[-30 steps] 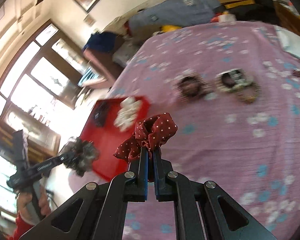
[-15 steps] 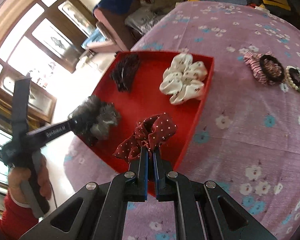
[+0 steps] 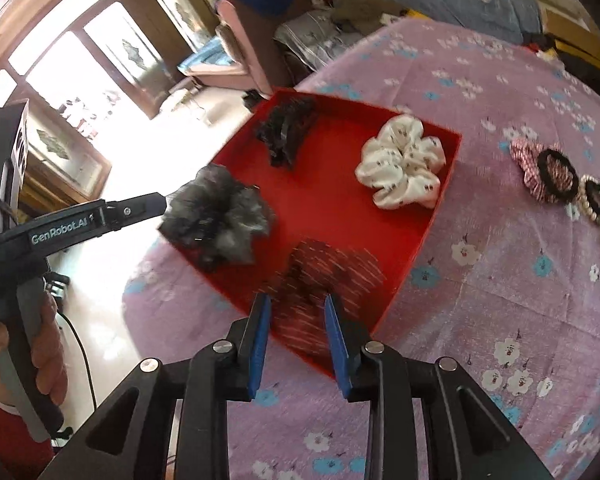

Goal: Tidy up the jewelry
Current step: 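Lower both scrunchies into the red tray and open both tools, then move both open tools back to the remaining accessories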

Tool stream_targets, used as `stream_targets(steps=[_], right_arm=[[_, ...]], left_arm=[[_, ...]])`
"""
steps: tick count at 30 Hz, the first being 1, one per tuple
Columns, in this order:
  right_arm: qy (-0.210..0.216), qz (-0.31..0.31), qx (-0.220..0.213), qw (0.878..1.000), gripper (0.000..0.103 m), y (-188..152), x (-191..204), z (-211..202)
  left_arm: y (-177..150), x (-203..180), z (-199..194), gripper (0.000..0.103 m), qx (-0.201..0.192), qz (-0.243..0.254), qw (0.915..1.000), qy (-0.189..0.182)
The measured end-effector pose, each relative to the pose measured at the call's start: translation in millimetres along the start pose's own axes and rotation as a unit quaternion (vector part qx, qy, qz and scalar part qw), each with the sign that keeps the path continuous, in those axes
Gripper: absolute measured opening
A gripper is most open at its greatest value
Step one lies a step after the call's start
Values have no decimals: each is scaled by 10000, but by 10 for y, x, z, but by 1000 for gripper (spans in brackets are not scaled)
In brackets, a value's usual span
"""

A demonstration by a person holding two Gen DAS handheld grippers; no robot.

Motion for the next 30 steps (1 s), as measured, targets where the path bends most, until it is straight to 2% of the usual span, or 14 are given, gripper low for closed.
stream_targets(steps=[3,8,13,16,20,25,30], right_arm=[[139,-6,-151,9998,43,-8,18,-150],[294,-27,-250,9993,44,-42,26,-264],[503,-156,-169,9985,44,-85,64,-248],[649,-304,-306,9970,44,84,146,-285],[730,-175,-594,9954,44,157,103,-463],[428,11,-467,9980,44,-204,-271,-517],[62,538,-511,9972,44,-492,-842,-699]], left_arm=[[-80,109,-267,50,-219,-230,9993,198],[-316,395,-590,51,-413,-582,9946,752],[-498,589,-803,51,-485,-911,9885,1104],[-521,591,-906,51,-602,-956,9851,1297],[-577,384,-950,51,-625,-795,9866,1280],[-599,-30,-883,51,-593,-346,9908,1163],[-606,-406,-805,52,-533,-72,9942,937]])
Point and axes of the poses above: each gripper's, at about its wrist camera, not at the fingertips, and z roughly the way its jaws point, x to its left, y to its top, the point moved 10 cm from there along z, roughly the way its jaws point, and after that the axes turned 2 degrees about -x, right-handed, at the moved point
